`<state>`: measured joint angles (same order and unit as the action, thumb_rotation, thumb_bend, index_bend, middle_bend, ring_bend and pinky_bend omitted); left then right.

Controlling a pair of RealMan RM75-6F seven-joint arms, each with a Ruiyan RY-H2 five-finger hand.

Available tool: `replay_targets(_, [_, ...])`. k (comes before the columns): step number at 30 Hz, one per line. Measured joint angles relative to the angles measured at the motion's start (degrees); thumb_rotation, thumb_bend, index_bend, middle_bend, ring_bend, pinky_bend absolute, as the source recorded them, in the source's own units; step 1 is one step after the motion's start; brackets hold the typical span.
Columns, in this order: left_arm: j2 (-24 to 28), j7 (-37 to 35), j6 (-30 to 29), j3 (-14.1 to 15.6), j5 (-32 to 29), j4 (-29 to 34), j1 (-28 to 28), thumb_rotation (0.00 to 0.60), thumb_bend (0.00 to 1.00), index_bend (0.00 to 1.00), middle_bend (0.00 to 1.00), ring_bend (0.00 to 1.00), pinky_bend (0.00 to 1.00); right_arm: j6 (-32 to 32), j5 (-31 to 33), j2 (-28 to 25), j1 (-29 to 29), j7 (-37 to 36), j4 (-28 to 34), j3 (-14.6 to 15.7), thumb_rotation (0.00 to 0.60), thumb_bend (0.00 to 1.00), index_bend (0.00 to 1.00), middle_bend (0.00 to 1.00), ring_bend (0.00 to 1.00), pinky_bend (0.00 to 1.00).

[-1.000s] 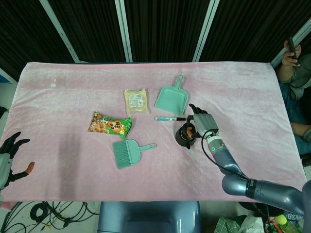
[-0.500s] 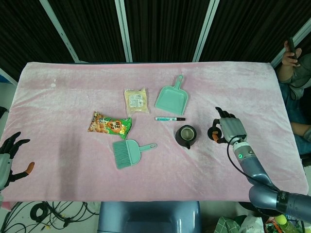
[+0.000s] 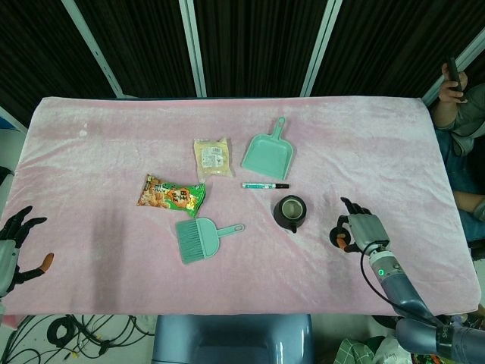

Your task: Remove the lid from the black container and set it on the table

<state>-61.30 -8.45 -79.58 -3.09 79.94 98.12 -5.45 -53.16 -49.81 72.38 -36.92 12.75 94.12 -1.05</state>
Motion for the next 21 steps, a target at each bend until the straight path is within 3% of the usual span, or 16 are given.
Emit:
replay_targets(7, [0.1, 0.1, 0.2, 0.0, 0.0, 0.0, -0.1, 0.600, 0.34, 0.20, 0.02, 0.00, 0.16, 0.0, -1.9, 3.0, 1.3, -1.9, -4.1, -0.1, 0.600, 0.29, 0.56, 0.00, 0.09, 0.14])
replay_targets(17, [0.1, 0.4, 0.1, 0.1, 0.0, 0.0, 0.0, 0.600, 0.34, 0.20, 0.02, 0.00, 0.16, 0.9, -2.4, 3.4, 2.0, -2.2, -5.4, -0.1, 0.600, 0.11, 0.08, 0.00, 0.08, 0.14])
replay_targets(21, [0.0, 0.4, 0.0, 0.0, 0.0, 0.1, 0.0, 0.600, 0.34, 0.20, 0.02, 0.00, 0.16, 1.2, -2.4, 2.7, 1.9, -1.9, -5.0, -0.4, 0.600, 0.11, 0.03, 0.00, 0.08, 0.14])
